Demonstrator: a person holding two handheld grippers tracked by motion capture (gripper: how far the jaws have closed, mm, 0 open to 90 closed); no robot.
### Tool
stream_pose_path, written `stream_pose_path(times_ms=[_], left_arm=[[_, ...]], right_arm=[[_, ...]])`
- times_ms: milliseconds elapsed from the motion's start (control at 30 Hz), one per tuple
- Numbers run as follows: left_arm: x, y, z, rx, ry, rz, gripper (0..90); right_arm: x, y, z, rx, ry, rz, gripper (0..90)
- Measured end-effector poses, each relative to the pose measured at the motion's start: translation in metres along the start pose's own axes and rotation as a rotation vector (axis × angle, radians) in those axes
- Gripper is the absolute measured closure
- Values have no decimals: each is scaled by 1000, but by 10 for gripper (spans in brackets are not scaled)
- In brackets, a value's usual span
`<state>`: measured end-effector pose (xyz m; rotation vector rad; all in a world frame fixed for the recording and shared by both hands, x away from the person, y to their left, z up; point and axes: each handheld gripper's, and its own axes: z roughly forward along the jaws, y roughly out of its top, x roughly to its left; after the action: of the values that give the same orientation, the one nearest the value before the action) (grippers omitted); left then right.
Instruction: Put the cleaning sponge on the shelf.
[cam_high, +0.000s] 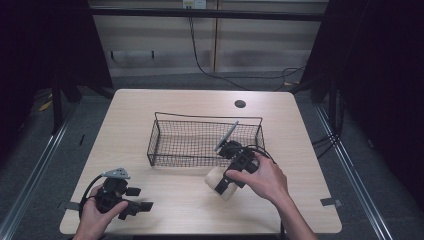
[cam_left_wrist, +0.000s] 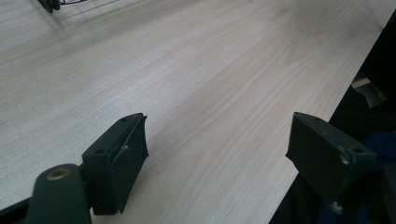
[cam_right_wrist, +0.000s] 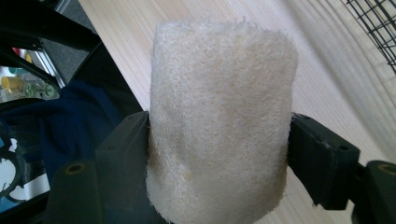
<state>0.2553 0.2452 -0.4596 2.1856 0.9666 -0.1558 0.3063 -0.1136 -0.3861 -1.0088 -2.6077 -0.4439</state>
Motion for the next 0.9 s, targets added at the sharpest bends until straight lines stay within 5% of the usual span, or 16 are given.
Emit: stream_pose_path(times_ms=[900], left_arm=[[0,0,-1,-3,1,2,197]], right_arm=[[7,6,-32,-23,15,-10,251]])
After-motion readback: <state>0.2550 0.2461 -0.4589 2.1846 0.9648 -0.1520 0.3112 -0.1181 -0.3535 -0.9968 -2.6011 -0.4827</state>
